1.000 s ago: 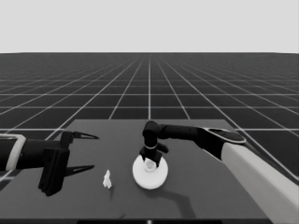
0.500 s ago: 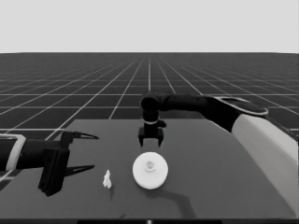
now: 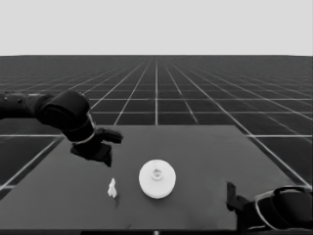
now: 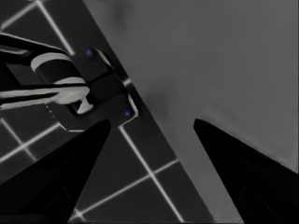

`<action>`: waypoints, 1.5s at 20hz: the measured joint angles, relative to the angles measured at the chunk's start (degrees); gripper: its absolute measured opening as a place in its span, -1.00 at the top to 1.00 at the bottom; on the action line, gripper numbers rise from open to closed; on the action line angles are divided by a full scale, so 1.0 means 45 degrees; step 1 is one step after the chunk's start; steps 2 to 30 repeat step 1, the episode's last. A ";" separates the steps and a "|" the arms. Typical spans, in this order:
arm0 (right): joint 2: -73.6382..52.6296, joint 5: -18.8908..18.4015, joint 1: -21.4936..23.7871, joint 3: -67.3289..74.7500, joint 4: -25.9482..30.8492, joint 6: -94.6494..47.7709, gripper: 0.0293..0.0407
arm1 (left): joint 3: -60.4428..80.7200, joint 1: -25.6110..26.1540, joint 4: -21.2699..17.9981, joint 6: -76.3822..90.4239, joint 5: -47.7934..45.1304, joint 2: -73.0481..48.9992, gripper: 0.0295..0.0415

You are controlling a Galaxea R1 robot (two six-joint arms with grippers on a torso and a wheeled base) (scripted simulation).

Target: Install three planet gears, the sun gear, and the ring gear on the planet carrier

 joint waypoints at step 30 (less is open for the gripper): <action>-0.0596 0.0152 -0.0235 0.0503 -0.0280 -0.0421 -0.62 | -0.0885 0.0215 -0.0750 -0.0452 -0.0180 0.0009 -0.55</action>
